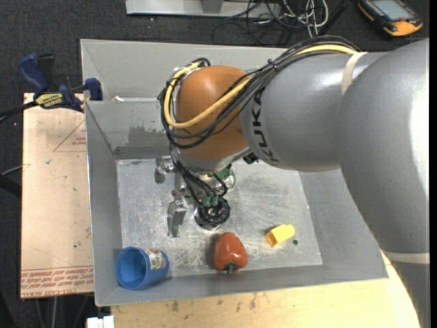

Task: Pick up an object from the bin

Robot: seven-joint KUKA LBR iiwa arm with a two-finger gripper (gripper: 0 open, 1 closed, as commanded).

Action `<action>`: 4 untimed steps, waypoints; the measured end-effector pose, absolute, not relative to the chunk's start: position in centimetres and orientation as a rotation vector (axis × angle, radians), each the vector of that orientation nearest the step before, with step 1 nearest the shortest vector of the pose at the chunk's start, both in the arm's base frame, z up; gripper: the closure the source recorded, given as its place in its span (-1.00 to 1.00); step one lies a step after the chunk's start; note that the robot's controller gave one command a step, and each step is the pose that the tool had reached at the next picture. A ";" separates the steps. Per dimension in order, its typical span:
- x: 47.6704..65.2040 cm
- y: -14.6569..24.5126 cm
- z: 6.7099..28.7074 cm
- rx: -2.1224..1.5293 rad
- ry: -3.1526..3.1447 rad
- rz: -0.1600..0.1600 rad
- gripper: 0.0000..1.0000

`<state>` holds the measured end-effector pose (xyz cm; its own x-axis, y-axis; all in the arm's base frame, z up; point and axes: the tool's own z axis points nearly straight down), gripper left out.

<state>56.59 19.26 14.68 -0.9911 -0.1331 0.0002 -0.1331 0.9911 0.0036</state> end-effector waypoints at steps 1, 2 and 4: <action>61.4 17.6 15.5 0.414 -3.116 0.003 -1.00; 61.1 15.0 12.9 0.418 -3.123 -0.007 -1.00; 57.7 9.6 8.6 0.732 -3.063 -0.002 -1.00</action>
Offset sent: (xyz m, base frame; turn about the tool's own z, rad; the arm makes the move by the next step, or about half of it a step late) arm 0.0192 -0.0934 -0.0551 -0.0752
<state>57.69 9.60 8.64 -0.8918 -0.4523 -0.0082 -0.4523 0.8919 -0.0004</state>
